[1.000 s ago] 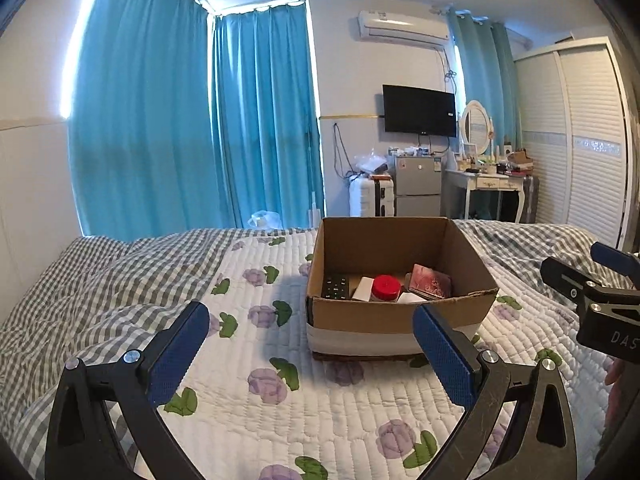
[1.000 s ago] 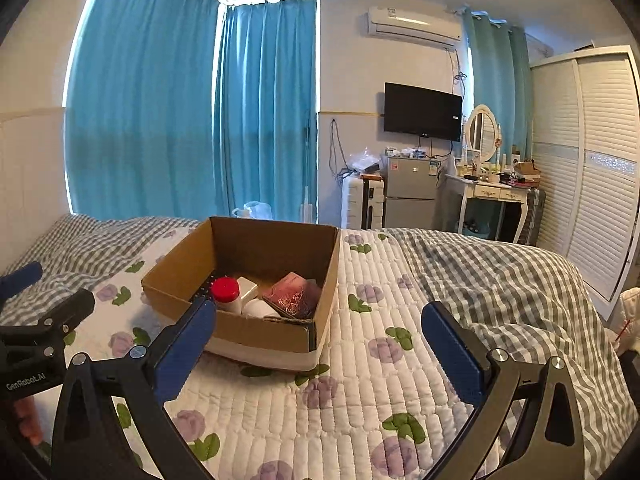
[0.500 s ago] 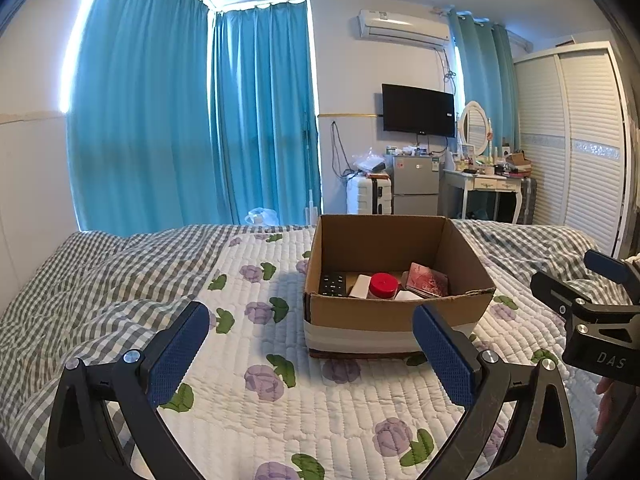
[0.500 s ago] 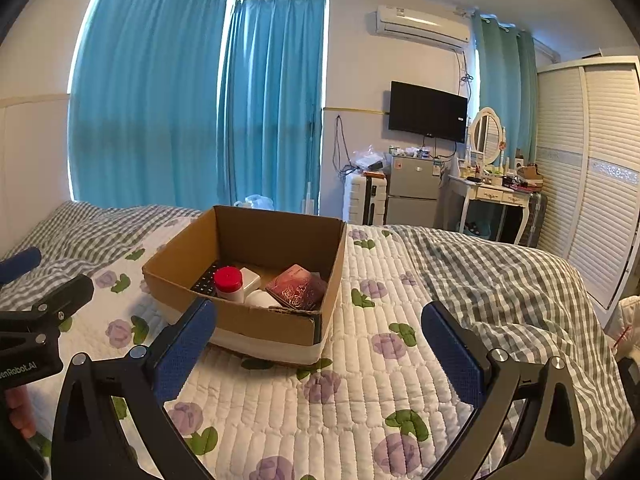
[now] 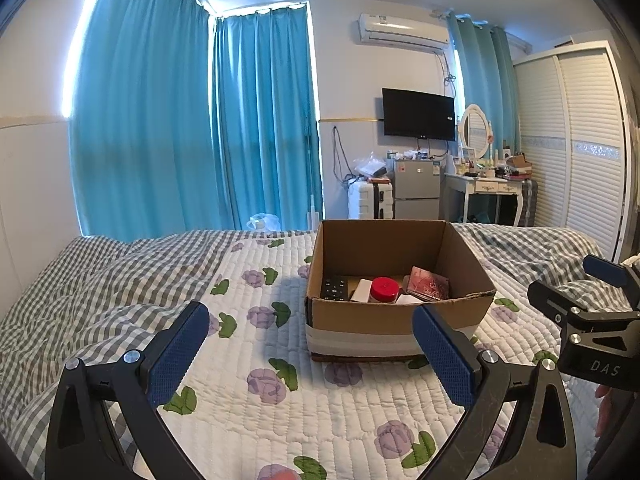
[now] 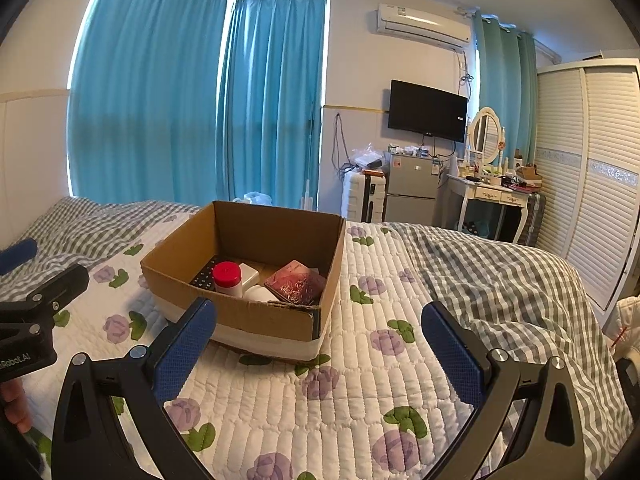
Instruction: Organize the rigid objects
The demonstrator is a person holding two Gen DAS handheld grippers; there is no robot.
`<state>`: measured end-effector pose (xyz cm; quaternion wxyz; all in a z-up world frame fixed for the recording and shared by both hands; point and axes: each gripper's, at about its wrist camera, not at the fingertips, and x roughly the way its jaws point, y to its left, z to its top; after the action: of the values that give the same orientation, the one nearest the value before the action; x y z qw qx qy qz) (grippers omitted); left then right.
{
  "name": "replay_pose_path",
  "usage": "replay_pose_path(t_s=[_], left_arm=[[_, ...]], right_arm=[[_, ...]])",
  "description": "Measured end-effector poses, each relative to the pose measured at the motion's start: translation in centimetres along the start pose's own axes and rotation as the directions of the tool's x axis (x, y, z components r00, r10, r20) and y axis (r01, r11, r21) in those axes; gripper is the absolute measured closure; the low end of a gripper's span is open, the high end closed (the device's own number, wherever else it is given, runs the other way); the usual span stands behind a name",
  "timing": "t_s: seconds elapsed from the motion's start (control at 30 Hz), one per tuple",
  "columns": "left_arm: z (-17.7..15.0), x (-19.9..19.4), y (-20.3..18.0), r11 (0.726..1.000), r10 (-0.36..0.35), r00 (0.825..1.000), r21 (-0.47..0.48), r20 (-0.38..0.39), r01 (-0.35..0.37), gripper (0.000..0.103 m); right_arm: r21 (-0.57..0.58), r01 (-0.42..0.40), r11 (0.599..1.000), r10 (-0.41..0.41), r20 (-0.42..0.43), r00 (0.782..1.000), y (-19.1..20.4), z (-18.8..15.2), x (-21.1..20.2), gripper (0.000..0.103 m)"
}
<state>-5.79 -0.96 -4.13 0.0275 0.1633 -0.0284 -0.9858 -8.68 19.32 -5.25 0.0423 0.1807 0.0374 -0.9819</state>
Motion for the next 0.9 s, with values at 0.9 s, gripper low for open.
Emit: replay_pose_path(t_s=[0.9], left_arm=[[-0.15, 0.20, 0.34, 1.000, -0.002, 1.000, -0.012, -0.013, 0.002, 0.000]], right_arm=[[-0.006, 0.005, 1.000, -0.005, -0.015, 1.000, -0.14, -0.35, 0.15, 0.000]])
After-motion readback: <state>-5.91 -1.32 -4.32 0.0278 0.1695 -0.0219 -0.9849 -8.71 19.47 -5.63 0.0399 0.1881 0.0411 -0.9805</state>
